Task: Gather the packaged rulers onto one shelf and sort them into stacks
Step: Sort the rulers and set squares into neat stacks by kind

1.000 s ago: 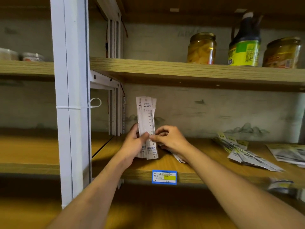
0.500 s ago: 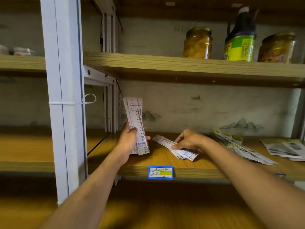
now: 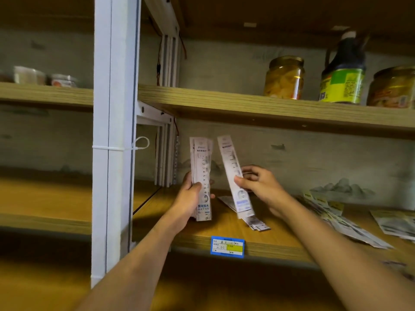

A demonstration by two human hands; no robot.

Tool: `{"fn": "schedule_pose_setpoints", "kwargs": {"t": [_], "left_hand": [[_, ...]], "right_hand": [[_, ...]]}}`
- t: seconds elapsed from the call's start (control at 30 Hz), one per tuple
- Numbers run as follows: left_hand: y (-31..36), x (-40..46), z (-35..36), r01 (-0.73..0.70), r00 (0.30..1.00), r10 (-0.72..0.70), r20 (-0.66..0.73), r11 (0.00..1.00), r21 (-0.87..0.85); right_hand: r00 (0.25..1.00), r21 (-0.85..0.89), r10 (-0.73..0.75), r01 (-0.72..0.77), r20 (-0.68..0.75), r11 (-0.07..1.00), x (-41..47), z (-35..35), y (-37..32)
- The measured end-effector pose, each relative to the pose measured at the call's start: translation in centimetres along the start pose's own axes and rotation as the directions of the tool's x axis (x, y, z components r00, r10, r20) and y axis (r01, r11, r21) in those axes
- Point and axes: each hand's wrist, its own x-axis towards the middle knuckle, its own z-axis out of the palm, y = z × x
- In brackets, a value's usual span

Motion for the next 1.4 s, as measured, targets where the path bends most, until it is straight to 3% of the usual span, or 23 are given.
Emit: {"fn": "schedule_pose_setpoints", "kwargs": {"t": [0.1, 0.23, 0.5, 0.63, 0.8, 1.0, 1.1, 1.2, 1.27, 1.4], "left_hand": [[-0.2, 0.0, 0.0, -0.002, 1.000, 0.002, 0.016, 1.000, 0.001], [-0.3, 0.0, 0.0, -0.001, 0.999, 0.000, 0.034, 1.000, 0.005], [-0.5, 0.1, -0.2, -0.014, 0.994, 0.002, 0.110, 0.994, 0.109], [-0.6, 0.4, -0.2, 0.002, 0.996, -0.010, 0.084, 0.995, 0.097], [-0.6, 0.6, -0.1, 0.013, 0.998, -0.014, 0.059, 1.000, 0.022], [-0.5, 0.3, 0.1, -0.003, 0.998, 0.003, 0.059, 1.000, 0.006], [-0.5, 0.4, 0.1, -0.005, 0.998, 0.005, 0.068, 1.000, 0.001], [-0.5, 0.3, 0.2, -0.004, 0.998, 0.004, 0.059, 1.000, 0.004], [-0.5, 0.4, 0.2, -0.004, 0.999, 0.003, 0.041, 1.000, 0.003], [-0.6, 0.6, 0.2, 0.008, 1.000, -0.009, 0.016, 1.000, 0.015]], "right_hand": [[0.998, -0.110, -0.049, 0.054, 0.050, 0.993, 0.0, 2.6, 0.0], [0.998, -0.221, -0.067, 0.066, 0.003, 0.973, 0.7, 4.8, 0.4], [0.992, -0.460, -0.116, 0.081, -0.048, 0.884, 1.4, 3.8, 0.6], [0.997, -0.520, -0.042, 0.000, -0.070, 0.854, 1.3, 1.7, 1.1], [0.954, -0.801, 0.298, -0.195, -0.022, 0.566, 0.7, -0.5, 2.9], [0.922, -0.798, 0.386, -0.237, -0.005, 0.554, 0.6, -1.2, 2.0], [0.930, -0.741, 0.366, -0.223, 0.032, 0.633, 0.6, -2.0, 1.8], [0.964, -0.628, 0.267, -0.203, 0.009, 0.752, 0.6, -2.8, 1.8], [0.986, -0.444, 0.154, -0.165, -0.061, 0.881, 0.8, -3.4, 1.8], [0.977, -0.139, -0.079, 0.051, -0.200, 0.989, 0.6, -2.9, 0.9]]}}
